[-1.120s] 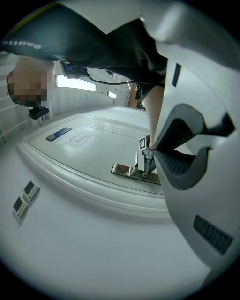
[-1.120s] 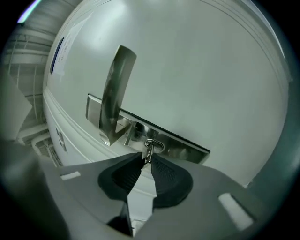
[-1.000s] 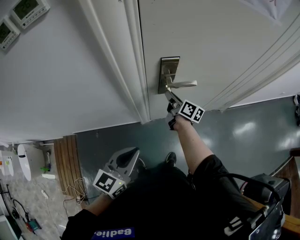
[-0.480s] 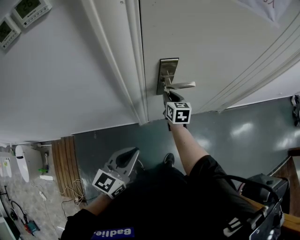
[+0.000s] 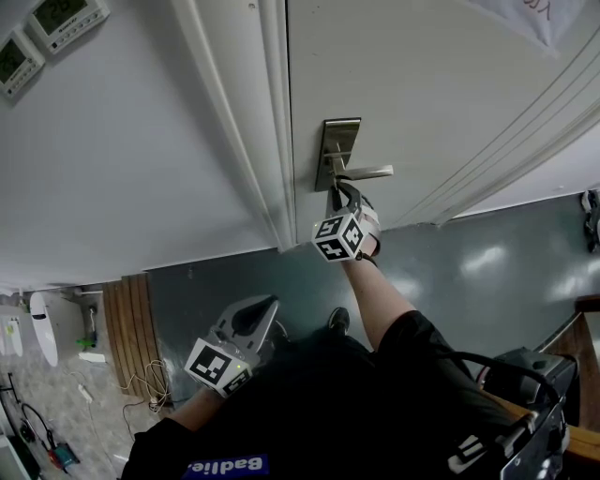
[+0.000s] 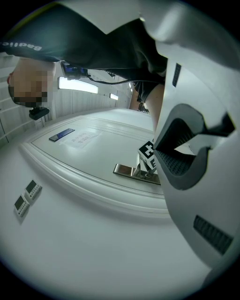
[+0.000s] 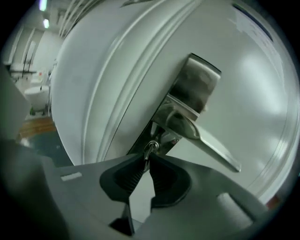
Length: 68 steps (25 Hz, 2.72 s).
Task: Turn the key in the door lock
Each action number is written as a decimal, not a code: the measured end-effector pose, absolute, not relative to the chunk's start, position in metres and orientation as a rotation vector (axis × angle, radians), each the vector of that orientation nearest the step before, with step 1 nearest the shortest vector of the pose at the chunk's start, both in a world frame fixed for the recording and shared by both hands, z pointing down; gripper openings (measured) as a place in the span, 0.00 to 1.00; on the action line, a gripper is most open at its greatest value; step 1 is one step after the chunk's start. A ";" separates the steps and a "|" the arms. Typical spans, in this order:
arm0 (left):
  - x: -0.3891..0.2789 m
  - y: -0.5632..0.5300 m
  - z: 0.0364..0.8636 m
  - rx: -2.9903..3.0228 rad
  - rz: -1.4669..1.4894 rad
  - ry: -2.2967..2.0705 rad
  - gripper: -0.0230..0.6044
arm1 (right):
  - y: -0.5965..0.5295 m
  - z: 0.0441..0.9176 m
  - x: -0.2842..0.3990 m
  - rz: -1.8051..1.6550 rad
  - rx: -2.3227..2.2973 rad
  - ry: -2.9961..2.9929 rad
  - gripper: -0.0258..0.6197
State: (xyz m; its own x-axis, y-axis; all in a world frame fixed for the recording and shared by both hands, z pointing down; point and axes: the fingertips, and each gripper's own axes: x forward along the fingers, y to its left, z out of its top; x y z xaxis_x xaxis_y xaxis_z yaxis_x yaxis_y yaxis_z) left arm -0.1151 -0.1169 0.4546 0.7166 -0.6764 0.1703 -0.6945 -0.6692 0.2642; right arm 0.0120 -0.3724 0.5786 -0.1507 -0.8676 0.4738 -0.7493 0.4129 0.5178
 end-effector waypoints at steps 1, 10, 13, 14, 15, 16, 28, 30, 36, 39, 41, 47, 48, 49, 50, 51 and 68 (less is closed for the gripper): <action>-0.116 -0.116 0.456 2.609 0.085 -1.075 0.03 | -0.372 0.579 0.011 -0.298 1.343 -1.878 0.09; -0.119 -0.115 0.459 2.581 0.072 -1.110 0.03 | -0.369 0.588 0.011 -0.860 1.072 -1.484 0.08; -0.117 -0.114 0.461 2.568 0.066 -1.111 0.03 | -0.369 0.589 0.010 -0.940 1.017 -1.424 0.08; -0.115 -0.113 0.462 2.567 0.065 -1.104 0.03 | -0.369 0.589 0.010 -0.963 1.006 -1.406 0.08; -0.113 -0.112 0.462 2.566 0.065 -1.095 0.03 | -0.369 0.588 0.010 -0.986 0.995 -1.388 0.08; -0.111 -0.111 0.463 2.565 0.065 -1.090 0.03 | -0.370 0.587 0.010 -1.008 0.981 -1.370 0.09; -0.082 -0.107 0.449 2.494 0.003 -1.294 0.03 | -0.313 0.562 0.019 -0.598 1.021 -1.943 0.30; -0.078 -0.103 0.448 2.474 -0.006 -1.329 0.03 | -0.286 0.548 0.023 -0.413 1.059 -2.145 0.29; -0.073 -0.067 0.437 2.533 -0.010 -1.294 0.03 | -0.170 0.524 0.024 -0.046 1.070 -2.409 0.16; -0.075 -0.043 0.429 2.592 -0.034 -1.229 0.03 | -0.114 0.514 0.014 0.106 1.101 -2.493 0.10; -0.076 -0.022 0.427 2.630 -0.053 -1.167 0.03 | -0.079 0.507 0.007 0.182 1.150 -2.528 0.06; -0.073 0.059 0.426 2.704 -0.117 -0.987 0.03 | 0.020 0.495 -0.003 0.369 1.293 -2.550 0.04; -0.073 0.070 0.427 2.703 -0.117 -0.962 0.03 | 0.033 0.492 -0.003 0.392 1.305 -2.550 0.04; -0.072 0.081 0.426 2.704 -0.116 -0.938 0.03 | 0.045 0.486 -0.002 0.410 1.315 -2.558 0.04; -0.070 0.090 0.424 2.711 -0.112 -0.916 0.03 | 0.056 0.479 -0.001 0.415 1.322 -2.572 0.04; -0.067 0.097 0.423 2.723 -0.105 -0.895 0.03 | 0.065 0.471 0.000 0.408 1.324 -2.593 0.04; 0.014 0.132 0.393 2.841 -0.011 -0.920 0.03 | 0.109 0.433 0.045 0.221 1.110 -2.771 0.04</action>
State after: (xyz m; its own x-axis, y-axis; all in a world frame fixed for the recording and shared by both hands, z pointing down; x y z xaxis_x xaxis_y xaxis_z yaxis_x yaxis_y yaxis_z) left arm 0.0139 0.1323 0.3934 0.8114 -0.5831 0.0407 -0.5819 -0.7993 0.1498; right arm 0.0446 0.1094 0.4326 -0.7155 -0.6718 0.1918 -0.6937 0.7156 -0.0813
